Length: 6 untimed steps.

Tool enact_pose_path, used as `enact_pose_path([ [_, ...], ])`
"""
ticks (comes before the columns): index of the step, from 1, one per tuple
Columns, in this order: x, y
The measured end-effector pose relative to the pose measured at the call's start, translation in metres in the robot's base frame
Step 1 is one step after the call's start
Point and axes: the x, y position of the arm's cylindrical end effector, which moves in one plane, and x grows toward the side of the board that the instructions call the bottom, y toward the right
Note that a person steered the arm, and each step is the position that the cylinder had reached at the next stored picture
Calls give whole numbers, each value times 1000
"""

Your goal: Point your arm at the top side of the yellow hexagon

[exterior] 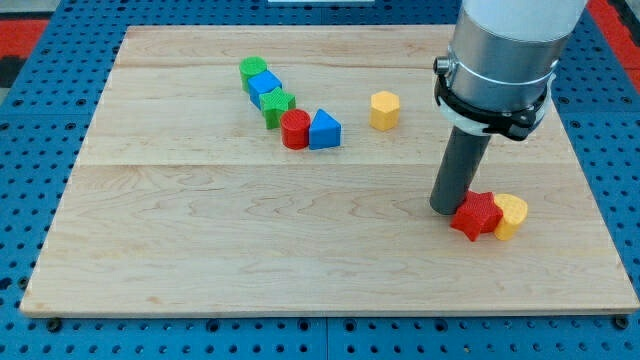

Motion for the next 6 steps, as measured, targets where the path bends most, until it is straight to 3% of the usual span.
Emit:
enact_pose_path([
  [1,-15,3],
  [5,-184,21],
  [6,-217,-2],
])
